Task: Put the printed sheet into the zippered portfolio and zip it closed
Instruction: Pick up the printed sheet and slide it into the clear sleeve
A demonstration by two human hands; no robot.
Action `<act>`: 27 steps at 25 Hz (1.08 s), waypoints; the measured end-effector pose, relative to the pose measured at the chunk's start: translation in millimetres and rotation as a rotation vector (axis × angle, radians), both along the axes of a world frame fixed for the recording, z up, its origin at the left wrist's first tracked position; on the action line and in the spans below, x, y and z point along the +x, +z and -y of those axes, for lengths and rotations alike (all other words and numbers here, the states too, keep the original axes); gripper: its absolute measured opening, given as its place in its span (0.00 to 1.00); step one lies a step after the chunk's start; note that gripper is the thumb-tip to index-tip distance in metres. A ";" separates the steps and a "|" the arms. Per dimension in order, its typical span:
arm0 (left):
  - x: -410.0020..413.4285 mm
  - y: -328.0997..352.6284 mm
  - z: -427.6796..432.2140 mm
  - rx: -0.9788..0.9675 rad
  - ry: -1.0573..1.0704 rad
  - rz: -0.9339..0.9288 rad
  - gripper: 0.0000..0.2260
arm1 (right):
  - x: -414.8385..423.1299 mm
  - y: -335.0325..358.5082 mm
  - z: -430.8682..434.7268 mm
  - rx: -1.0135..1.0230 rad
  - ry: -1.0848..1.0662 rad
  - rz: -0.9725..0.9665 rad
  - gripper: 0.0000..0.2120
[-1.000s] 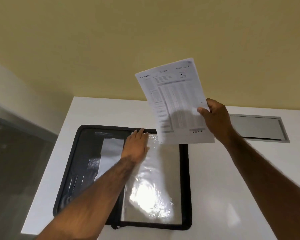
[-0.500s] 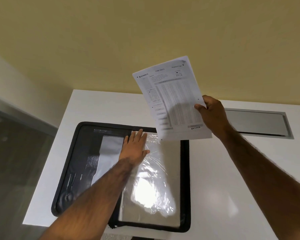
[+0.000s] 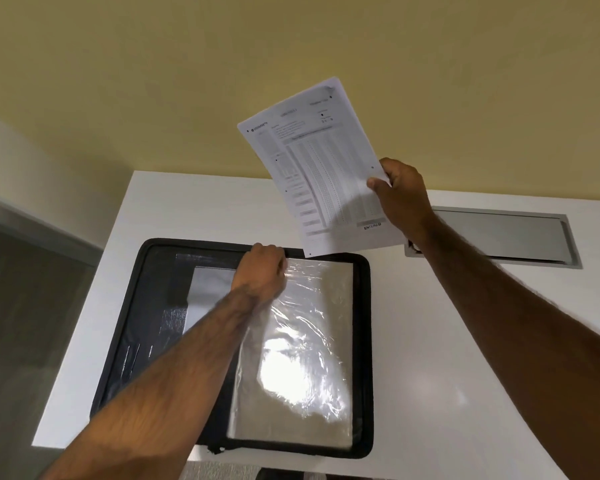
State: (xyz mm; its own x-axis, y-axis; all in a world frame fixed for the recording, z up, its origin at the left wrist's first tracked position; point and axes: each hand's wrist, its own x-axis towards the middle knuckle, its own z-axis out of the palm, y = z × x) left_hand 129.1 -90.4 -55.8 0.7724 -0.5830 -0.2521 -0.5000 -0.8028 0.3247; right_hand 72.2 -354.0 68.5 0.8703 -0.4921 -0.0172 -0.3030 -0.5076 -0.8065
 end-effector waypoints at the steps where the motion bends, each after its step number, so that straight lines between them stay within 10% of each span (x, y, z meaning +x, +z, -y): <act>1: -1.6 0.1 -3.1 -0.016 0.010 -0.005 0.03 | 4.6 0.9 -1.2 -0.005 0.018 -0.002 0.08; 27: -24.6 37.7 9.8 -0.211 0.024 -0.152 0.06 | 71.7 -58.1 -64.8 0.154 0.189 -0.146 0.06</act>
State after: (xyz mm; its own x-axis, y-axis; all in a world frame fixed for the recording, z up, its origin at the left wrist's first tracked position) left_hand 104.6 -100.2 -18.1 0.7494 -0.6167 -0.2409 -0.4144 -0.7207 0.5558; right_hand 143.8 -289.3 10.4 0.9293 -0.3032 -0.2112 -0.3332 -0.4410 -0.8334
